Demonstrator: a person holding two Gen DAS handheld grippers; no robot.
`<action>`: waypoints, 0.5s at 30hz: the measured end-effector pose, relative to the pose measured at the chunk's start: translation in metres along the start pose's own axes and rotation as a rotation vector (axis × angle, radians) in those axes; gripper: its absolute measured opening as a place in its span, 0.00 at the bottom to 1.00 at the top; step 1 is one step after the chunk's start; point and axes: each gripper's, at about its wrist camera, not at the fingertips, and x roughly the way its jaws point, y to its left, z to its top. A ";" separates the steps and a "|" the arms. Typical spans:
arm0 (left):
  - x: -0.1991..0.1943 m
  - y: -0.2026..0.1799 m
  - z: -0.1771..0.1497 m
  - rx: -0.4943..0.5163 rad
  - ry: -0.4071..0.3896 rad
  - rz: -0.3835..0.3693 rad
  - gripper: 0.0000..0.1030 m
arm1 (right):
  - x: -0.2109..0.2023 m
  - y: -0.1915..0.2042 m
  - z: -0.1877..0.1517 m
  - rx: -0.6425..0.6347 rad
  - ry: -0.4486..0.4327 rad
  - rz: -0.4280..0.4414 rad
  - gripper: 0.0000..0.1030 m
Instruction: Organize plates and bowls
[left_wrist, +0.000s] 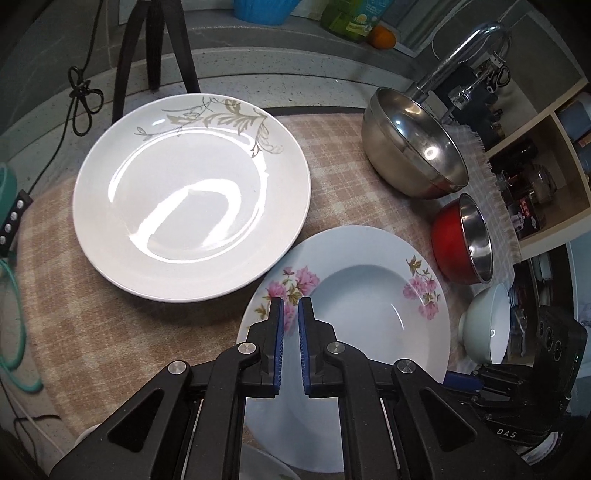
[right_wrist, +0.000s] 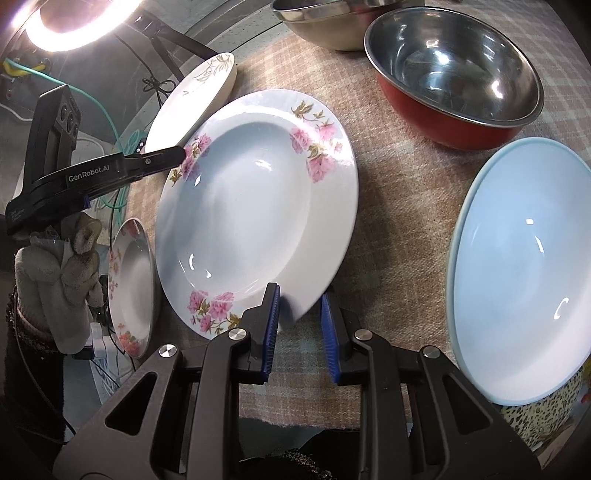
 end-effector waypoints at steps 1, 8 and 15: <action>-0.002 0.002 0.000 0.001 -0.004 0.011 0.06 | 0.000 0.001 0.000 -0.003 -0.001 -0.003 0.22; -0.003 0.016 -0.001 -0.024 0.020 0.050 0.07 | 0.000 0.000 0.000 0.003 -0.001 -0.002 0.22; 0.003 0.017 0.003 -0.025 0.038 0.047 0.11 | 0.000 -0.001 0.000 0.010 0.000 -0.002 0.23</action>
